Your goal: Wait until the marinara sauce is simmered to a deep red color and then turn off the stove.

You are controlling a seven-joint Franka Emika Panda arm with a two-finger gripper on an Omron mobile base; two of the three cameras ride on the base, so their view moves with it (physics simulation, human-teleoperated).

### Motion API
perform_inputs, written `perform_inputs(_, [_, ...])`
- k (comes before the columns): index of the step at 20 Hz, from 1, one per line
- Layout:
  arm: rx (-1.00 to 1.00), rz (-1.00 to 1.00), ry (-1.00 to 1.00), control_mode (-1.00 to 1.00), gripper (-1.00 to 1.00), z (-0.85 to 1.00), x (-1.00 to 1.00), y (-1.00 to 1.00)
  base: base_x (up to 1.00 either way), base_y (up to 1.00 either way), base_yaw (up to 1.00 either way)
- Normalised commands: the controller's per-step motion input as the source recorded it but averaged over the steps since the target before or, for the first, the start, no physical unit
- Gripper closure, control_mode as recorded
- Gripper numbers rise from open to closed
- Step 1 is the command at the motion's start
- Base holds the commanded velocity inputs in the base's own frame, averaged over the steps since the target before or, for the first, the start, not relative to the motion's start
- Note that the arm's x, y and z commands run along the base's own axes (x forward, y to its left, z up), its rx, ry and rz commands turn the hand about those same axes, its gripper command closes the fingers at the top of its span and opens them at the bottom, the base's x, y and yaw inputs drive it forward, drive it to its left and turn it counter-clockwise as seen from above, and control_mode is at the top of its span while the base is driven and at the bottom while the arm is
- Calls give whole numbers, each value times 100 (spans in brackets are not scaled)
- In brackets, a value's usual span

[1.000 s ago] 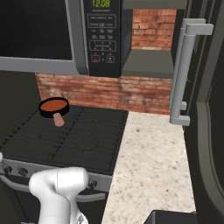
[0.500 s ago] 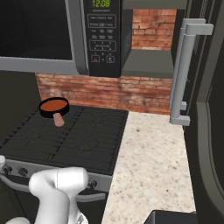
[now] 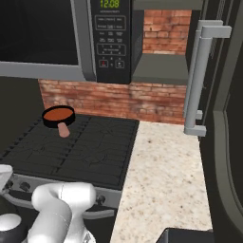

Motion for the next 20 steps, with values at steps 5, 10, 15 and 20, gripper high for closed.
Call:
perform_inputs(5, [-14, 0, 3, -100, -100, -30, 14, 8, 0, 0, 0])
perform_inputs(10, [-7, 0, -1, -100, -100, -38, 2, 6, 0, 0, 0])
perform_inputs(15, [-1, 0, -1, -100, -100, -16, 1, 2, 0, 0, 0])
perform_inputs(20, [0, -1, -1, -100, -100, 0, 7, 0, 0, 0, 0])
